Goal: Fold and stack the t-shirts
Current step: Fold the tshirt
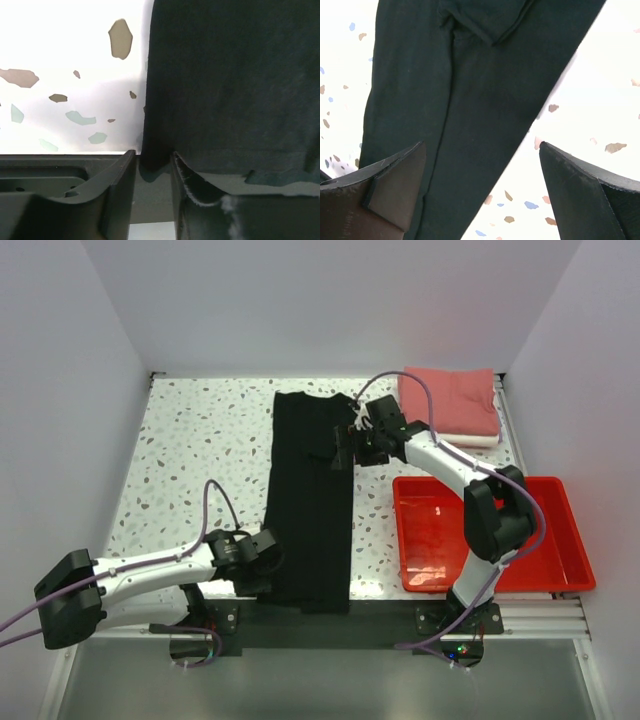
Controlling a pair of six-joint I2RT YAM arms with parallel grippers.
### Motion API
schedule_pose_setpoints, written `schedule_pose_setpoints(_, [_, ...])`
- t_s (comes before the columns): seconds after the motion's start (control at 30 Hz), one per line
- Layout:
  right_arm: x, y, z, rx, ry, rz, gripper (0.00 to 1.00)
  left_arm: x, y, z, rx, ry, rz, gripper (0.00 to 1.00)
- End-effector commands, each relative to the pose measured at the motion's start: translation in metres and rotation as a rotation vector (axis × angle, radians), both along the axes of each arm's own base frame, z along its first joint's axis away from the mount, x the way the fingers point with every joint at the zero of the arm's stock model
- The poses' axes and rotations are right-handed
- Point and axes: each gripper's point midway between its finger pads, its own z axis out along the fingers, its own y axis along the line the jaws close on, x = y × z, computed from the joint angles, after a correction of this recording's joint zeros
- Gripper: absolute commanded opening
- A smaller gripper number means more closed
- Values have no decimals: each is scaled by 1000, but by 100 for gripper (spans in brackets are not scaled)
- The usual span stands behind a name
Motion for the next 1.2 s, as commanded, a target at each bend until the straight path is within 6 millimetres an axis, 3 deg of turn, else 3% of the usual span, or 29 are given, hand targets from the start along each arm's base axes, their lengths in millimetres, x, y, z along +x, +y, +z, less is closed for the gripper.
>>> schedule_pose_setpoints(0.0, [-2,0,19,18,-67,-12,99,-2,-7,-2,-40,8,-30,34])
schedule_pose_setpoints(0.23, [-44,-2,21,-78,-110,39,99,0,-7,-7,-5,12,-48,0])
schedule_pose_setpoints(0.4, [-94,-3,24,-155,-130,68,99,3,-11,-2,-22,-3,-56,0])
schedule_pose_setpoints(0.47, [-117,-11,10,-168,-92,87,99,1,-10,-1,-31,0,-58,0])
schedule_pose_setpoints(0.5, [-138,-13,-3,-170,-45,122,99,1,-10,-1,-35,0,-52,0])
schedule_pose_setpoints(0.53, [-150,-17,3,-158,-49,130,99,0,-10,-1,-44,-2,-49,0])
schedule_pose_setpoints(0.63, [-191,-21,-3,-132,-4,175,99,-1,-13,-2,-84,-9,-47,0])
schedule_pose_setpoints(0.87, [-291,-2,-35,-121,146,358,98,-6,-12,-3,-100,5,-57,0])
schedule_pose_setpoints(1.03, [-315,-5,-57,-195,189,374,91,-6,-13,-2,-119,-3,-57,0])
schedule_pose_setpoints(1.17, [-330,8,-66,-166,209,423,80,-8,-16,-4,-132,7,-67,0])
